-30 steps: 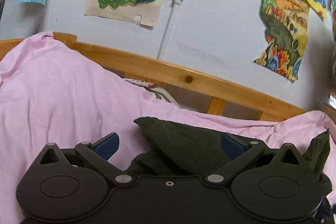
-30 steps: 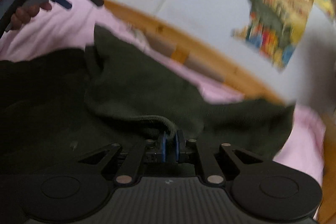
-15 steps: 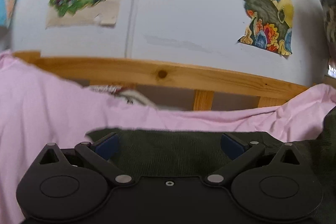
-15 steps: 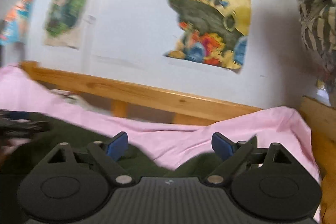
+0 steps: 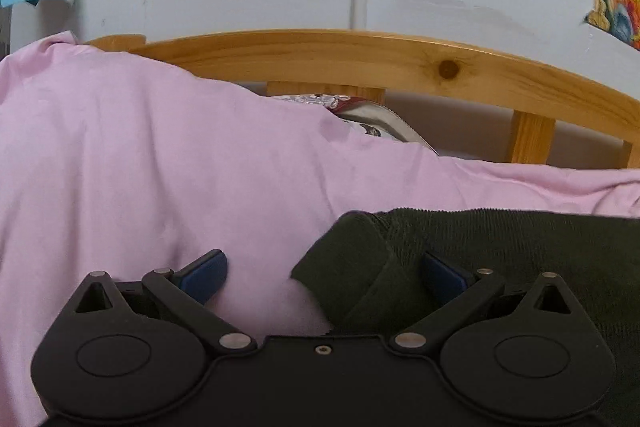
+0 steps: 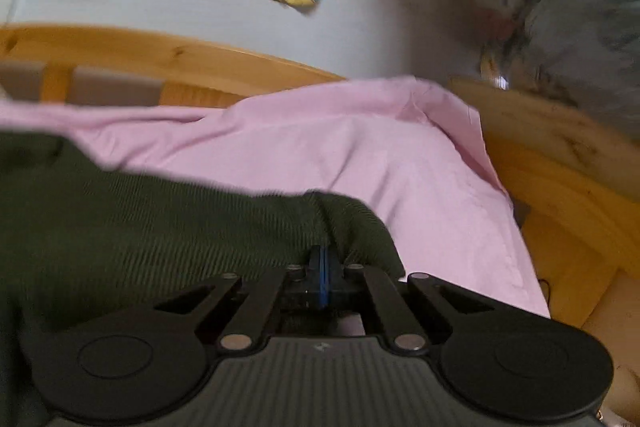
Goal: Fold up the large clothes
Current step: 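Open the right tool and release the folded hem onto the shirt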
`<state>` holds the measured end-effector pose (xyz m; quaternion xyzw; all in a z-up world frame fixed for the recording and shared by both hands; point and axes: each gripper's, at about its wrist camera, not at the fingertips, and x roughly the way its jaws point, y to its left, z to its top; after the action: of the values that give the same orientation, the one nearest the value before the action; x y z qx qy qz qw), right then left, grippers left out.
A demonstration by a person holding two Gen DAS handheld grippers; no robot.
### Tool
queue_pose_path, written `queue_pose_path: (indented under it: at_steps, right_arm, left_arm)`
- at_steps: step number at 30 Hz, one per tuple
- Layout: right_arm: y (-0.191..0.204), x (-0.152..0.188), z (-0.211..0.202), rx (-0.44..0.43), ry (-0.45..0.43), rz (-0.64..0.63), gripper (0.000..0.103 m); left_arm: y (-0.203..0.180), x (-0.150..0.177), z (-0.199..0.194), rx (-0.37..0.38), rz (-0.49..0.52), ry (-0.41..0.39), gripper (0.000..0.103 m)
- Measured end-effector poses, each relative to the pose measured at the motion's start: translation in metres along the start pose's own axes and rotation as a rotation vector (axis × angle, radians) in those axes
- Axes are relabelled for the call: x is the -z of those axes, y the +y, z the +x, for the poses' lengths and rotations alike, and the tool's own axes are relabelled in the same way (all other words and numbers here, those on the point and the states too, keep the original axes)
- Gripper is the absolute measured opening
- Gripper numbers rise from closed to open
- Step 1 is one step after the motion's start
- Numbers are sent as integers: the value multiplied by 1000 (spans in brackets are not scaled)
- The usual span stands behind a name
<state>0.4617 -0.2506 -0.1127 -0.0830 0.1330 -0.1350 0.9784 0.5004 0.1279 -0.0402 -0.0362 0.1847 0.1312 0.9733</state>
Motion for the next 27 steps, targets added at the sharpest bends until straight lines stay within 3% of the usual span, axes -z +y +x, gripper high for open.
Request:
queue_pose_path:
  at_steps: [3,8,10,11,12,15,18,20,22,24,27]
  right_arm:
    - [-3,12,5,-24,-33,39,0]
    - [-17,-15,1,-81,12,84,1]
    - [-16,-36,-19,-64,-14,91,25]
    - [-11,-44,-31,-78,-62,96,62]
    - [-4,-53,-43,-126,-114,98,83]
    - [35,-71,-60,-280,-178,24,82]
    - [77,-71,-59,-359,-190,-62,82]
    - [98,-62,-47,-372,-135,-105,83]
    - [110,-41,-30,-374,-77,-124,83]
    - [105,-20,-26,-398,-103,-47,83]
    - [108,-16,-26,-366,-115,-34,87]
  left_arm:
    - [-2,6,5,8,39,-25,102]
    - [-1,1,3,15,50,-17,103]
    - [-4,-6,-14,-45,51,-30,102]
    - [-4,-9,-29,-41,40,-58,102]
    - [-4,-11,-43,7,34,-89,102]
    - [-22,-11,-71,161,75,-135,102]
    - [-48,-3,-78,267,149,-102,102]
    - [-63,10,-75,261,226,-78,102]
    - [-72,27,-60,200,295,-19,102]
    - [-69,46,-47,185,277,34,102]
    - [-68,52,-49,174,253,11,102]
